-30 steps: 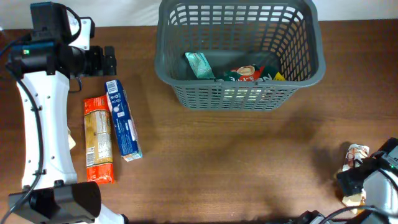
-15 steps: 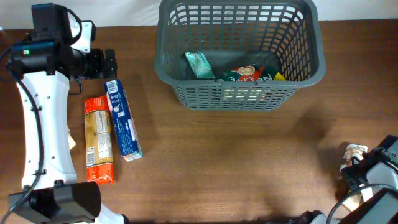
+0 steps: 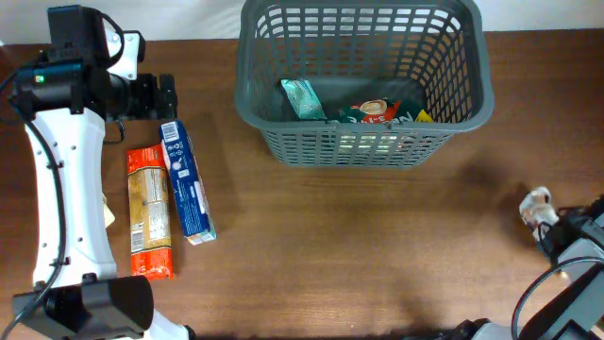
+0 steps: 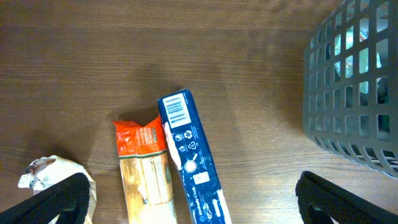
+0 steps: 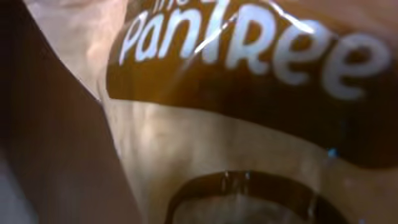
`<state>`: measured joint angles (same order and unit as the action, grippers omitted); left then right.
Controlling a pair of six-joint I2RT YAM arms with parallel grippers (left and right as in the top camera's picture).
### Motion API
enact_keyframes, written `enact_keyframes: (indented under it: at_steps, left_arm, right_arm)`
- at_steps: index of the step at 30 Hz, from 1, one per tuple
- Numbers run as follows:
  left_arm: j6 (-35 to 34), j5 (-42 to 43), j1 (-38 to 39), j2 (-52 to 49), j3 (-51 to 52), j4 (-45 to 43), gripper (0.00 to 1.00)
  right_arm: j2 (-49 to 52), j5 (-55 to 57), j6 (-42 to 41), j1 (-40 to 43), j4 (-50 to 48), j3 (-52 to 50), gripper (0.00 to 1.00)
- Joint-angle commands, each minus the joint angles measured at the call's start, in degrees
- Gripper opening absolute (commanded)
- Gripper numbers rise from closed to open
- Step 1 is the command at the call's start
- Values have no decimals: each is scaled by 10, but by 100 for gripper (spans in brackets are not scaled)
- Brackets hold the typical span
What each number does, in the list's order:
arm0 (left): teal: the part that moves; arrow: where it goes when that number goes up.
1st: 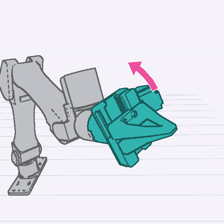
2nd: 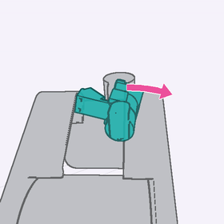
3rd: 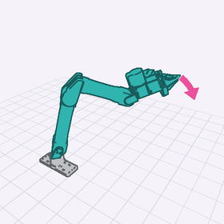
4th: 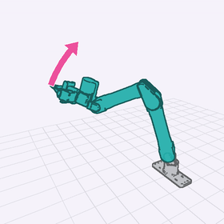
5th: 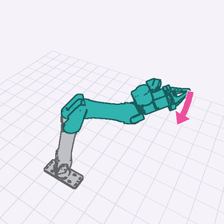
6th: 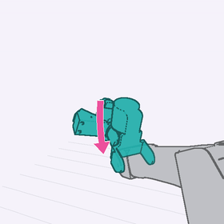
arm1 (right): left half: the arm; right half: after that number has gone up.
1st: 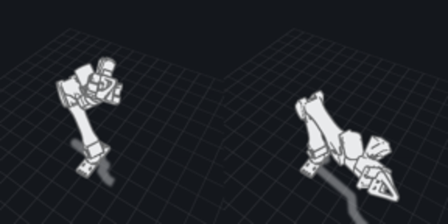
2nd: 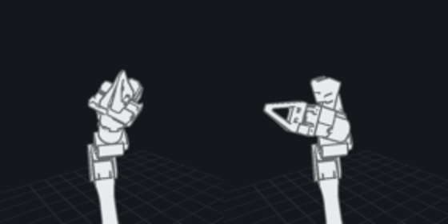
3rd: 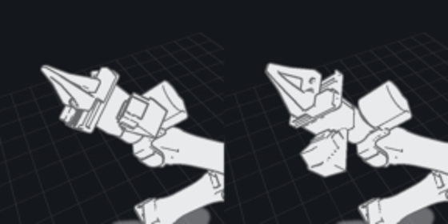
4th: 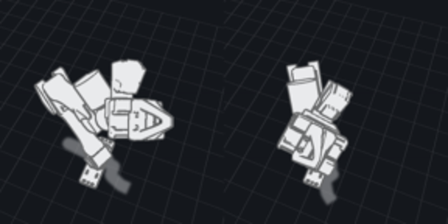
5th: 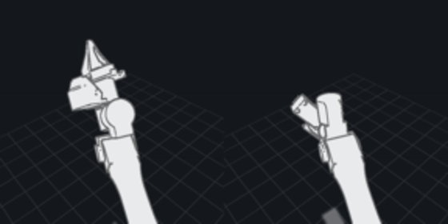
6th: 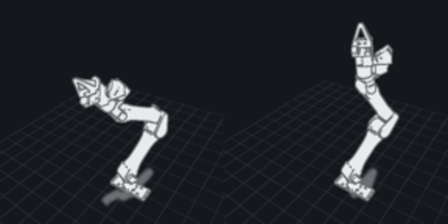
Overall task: Pack container
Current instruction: 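Grasp the brown Pantree bag with the right gripper, then lift the Pantree bag and carry it over the basket with the right gripper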
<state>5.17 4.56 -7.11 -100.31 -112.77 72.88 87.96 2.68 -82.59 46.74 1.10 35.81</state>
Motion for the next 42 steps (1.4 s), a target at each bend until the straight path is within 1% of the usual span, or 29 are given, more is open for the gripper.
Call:
enact_keyframes:
  at_steps: [1, 3, 5, 7, 8, 11, 12, 15, 18, 20, 23, 26, 28, 30, 33, 37, 39, 42]
  left_arm:
    - [7, 9, -2, -6, -5, 1, 99]
    - [7, 9, -2, -6, -5, 1, 99]
    - [7, 9, -2, -6, -5, 1, 99]
    - [7, 9, -2, -6, -5, 1, 99]
    - [7, 9, -2, -6, -5, 1, 99]
    - [7, 9, -2, -6, -5, 1, 99]
    - [7, 9, -2, -6, -5, 1, 99]
    - [7, 9, -2, -6, -5, 1, 99]
    - [7, 9, -2, -6, -5, 1, 99]
    - [7, 9, -2, -6, -5, 1, 99]
    - [7, 9, -2, -6, -5, 2, 99]
    - [7, 9, -2, -6, -5, 6, 99]
    - [7, 8, -2, -6, -5, 11, 99]
    - [7, 8, -2, -6, -5, 15, 99]
    - [7, 8, -2, -6, -5, 20, 99]
    - [7, 8, -2, -6, -5, 24, 99]
    - [7, 8, -2, -6, -5, 24, 99]
    - [7, 8, -2, -6, -5, 24, 99]
  right_arm:
    - [-31, -223, 234, 2, -70, 26, 4]
    - [-42, -347, 241, 0, -125, 29, 4]
    - [-44, -428, 264, 0, -157, 29, 4]
    - [-44, -531, 318, 0, -175, 29, 4]
    - [-44, -611, 383, 0, -172, 29, 4]
    - [-44, -734, 498, 1, -148, 29, 3]
    - [-44, -765, 524, 1, -146, 29, 4]
    - [-44, -812, 556, 2, -172, 29, 3]
    - [-44, -849, 541, 2, -285, 32, 4]
    - [-44, -866, 506, 2, -382, 48, 4]
    - [-44, -865, 467, 2, -486, 71, 4]
    - [-44, -866, 437, 6, -568, 109, 4]
    - [-44, -884, 426, 15, -595, 144, 4]
    - [-44, -910, 426, 26, -595, 175, 4]
    - [-44, -916, 401, 46, -611, 221, 3]
    - [-44, -916, 355, 70, -692, 278, 3]
    - [-44, -916, 338, 77, -696, 329, 3]
    - [-44, -916, 313, 76, -661, 387, 4]
